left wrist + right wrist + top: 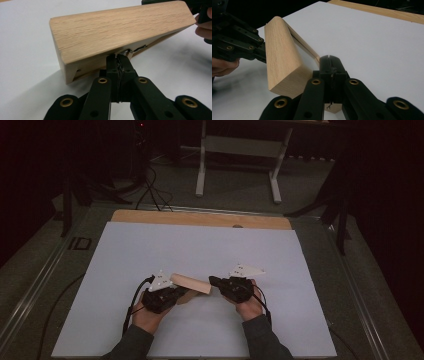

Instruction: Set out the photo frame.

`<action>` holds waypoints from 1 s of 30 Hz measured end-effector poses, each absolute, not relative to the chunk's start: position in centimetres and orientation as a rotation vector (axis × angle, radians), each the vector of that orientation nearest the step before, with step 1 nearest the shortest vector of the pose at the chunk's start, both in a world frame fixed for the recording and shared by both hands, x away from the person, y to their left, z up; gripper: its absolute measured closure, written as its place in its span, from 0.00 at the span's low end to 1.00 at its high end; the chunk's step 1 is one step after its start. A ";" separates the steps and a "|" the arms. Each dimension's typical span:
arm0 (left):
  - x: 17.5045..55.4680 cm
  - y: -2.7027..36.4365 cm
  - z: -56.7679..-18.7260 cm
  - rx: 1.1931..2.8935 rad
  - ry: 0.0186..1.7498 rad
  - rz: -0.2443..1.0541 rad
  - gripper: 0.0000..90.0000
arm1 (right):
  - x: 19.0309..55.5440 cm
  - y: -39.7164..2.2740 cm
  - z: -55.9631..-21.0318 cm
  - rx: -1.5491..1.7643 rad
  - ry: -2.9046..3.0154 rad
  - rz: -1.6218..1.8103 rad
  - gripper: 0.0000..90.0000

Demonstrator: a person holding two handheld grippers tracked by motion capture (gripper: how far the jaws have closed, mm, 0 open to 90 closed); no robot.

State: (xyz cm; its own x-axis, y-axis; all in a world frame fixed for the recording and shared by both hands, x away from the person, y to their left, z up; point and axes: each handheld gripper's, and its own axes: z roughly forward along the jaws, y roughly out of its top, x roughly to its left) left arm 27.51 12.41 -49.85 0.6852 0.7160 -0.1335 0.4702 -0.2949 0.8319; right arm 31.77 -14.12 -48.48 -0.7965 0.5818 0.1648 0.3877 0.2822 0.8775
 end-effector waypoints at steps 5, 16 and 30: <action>27.5 12.2 -49.7 1.947 0.914 0.323 0.98 | 31.7 -13.9 -48.5 0.892 2.367 1.523 1.00; 27.4 11.9 -49.5 1.940 0.899 0.313 0.98 | 31.5 -13.6 -48.5 0.867 2.376 1.503 1.00; 27.1 11.4 -49.5 1.938 0.883 0.304 0.98 | 31.4 -13.6 -48.4 0.857 2.380 1.500 1.00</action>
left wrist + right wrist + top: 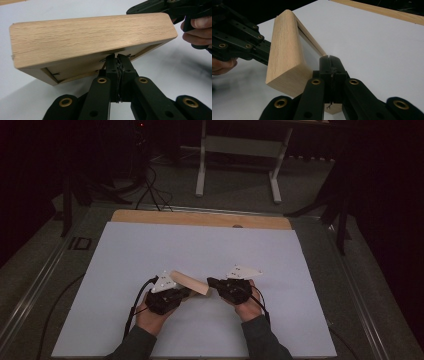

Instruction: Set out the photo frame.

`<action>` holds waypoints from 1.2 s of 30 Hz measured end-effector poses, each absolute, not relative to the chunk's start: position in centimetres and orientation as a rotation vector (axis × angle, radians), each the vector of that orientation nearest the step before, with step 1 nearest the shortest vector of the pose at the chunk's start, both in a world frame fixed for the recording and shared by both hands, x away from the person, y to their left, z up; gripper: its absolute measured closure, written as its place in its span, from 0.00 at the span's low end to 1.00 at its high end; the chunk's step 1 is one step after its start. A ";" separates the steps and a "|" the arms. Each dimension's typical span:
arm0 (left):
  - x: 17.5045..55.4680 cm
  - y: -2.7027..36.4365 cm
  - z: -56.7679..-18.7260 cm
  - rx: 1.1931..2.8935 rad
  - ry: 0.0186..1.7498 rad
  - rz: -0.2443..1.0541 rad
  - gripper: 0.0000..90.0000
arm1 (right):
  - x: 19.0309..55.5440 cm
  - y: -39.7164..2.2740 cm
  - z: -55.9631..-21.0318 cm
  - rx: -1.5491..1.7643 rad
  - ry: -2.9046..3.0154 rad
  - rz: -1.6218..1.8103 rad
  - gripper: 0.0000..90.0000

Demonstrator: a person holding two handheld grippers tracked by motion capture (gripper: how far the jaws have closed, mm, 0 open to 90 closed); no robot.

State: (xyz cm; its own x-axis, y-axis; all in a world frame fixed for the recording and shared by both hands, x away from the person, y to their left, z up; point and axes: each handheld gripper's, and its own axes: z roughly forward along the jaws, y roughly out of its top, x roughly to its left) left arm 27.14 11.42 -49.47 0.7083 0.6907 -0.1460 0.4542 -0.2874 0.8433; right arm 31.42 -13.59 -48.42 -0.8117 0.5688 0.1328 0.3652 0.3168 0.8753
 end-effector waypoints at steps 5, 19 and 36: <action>27.2 11.3 -49.6 1.943 0.882 0.295 0.98 | 31.4 -13.6 -48.4 0.853 2.382 1.500 1.00; 27.6 11.3 -50.0 1.957 0.895 0.309 0.98 | 31.2 -13.3 -48.4 0.827 2.410 1.506 1.00; 28.2 11.7 -50.4 1.945 0.926 0.308 0.99 | 31.1 -12.7 -48.6 0.793 2.459 1.490 1.00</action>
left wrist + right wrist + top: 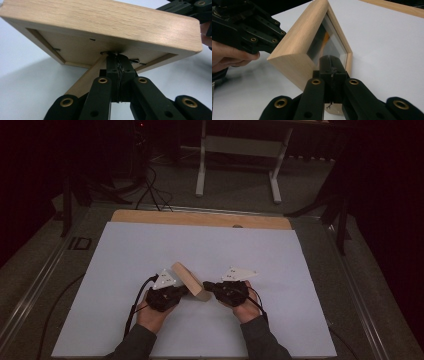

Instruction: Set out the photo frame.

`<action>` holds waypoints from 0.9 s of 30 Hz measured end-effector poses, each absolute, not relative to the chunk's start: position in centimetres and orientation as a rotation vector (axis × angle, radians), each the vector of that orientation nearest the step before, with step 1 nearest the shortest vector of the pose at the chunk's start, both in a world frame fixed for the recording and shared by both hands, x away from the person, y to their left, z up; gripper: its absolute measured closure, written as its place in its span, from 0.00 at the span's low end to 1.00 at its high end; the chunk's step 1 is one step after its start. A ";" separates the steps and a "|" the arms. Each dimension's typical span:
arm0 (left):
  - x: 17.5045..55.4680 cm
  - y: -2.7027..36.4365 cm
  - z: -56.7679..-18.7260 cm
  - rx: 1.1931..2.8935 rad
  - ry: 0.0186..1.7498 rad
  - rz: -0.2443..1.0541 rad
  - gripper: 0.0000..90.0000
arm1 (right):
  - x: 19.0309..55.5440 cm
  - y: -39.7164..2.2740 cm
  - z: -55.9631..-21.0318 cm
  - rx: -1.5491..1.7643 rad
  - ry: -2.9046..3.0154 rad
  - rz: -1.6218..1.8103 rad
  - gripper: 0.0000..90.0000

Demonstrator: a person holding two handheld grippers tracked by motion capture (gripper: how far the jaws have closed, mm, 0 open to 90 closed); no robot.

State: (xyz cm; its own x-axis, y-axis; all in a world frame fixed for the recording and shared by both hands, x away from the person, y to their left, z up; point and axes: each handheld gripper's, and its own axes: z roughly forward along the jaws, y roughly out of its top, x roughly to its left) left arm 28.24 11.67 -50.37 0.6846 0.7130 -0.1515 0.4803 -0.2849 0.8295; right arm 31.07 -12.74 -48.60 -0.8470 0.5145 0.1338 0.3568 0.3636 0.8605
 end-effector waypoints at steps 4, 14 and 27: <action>28.4 11.8 -50.5 1.938 0.937 0.309 0.99 | 31.0 -12.5 -48.8 0.780 2.480 1.459 1.00; 28.8 12.1 -50.6 1.922 0.956 0.296 0.99 | 30.7 -11.9 -48.9 0.751 2.506 1.444 1.00; 29.5 12.5 -50.9 1.896 0.989 0.287 0.99 | 29.9 -10.4 -49.1 0.699 2.529 1.436 1.00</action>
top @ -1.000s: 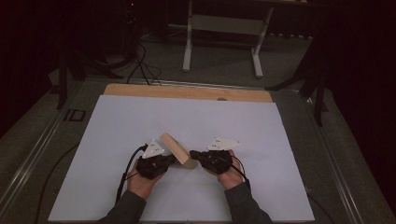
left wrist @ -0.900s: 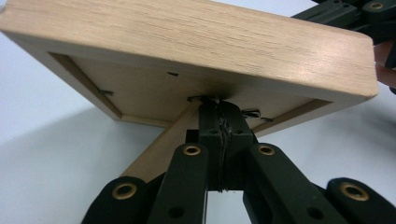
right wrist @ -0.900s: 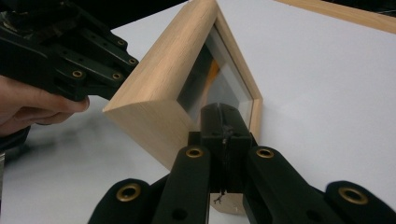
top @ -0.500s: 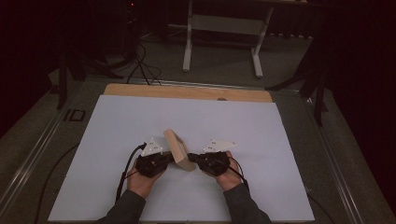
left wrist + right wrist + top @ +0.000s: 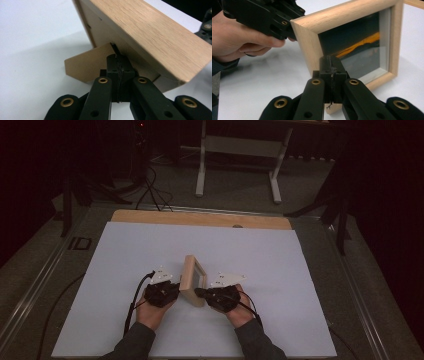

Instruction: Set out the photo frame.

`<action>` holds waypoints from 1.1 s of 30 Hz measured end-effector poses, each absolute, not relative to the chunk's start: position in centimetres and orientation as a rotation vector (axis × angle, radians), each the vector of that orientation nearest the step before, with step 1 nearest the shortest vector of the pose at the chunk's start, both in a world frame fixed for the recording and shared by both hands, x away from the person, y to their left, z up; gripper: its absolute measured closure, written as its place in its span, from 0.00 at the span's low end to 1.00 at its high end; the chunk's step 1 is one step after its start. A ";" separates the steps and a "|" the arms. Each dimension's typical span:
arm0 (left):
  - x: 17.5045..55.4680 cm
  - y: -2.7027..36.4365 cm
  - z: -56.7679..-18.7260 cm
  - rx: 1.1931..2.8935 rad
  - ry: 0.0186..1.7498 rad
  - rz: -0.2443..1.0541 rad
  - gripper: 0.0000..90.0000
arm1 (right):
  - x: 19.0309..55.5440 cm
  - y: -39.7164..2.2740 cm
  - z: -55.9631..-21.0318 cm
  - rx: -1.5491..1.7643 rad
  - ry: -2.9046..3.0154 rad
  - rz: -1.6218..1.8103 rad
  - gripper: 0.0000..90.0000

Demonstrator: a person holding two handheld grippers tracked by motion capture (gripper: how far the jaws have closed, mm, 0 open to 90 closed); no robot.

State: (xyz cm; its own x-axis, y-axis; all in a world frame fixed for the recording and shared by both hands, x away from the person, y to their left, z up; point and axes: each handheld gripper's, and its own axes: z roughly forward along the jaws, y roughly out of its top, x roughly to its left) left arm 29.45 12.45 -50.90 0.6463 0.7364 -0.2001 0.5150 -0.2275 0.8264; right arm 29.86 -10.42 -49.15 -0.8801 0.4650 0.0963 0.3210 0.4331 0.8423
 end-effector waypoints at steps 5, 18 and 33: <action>29.5 12.6 -50.9 1.894 0.993 0.290 0.98 | 29.7 -10.0 -49.2 0.691 2.524 1.437 0.98; 29.5 13.7 -50.0 1.868 1.039 0.315 0.70 | 29.9 -10.4 -49.0 0.701 2.511 1.411 0.75; 28.6 15.5 -48.0 1.779 1.061 0.360 0.59 | 30.4 -11.1 -48.8 0.772 2.456 1.390 0.58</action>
State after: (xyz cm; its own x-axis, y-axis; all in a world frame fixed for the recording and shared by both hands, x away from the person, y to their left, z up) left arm 28.62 15.49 -48.04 0.5722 0.7910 -0.2165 0.4955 -0.1231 0.8598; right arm 30.39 -11.06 -48.75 -0.8392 0.5395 0.0680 0.3360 0.4160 0.8450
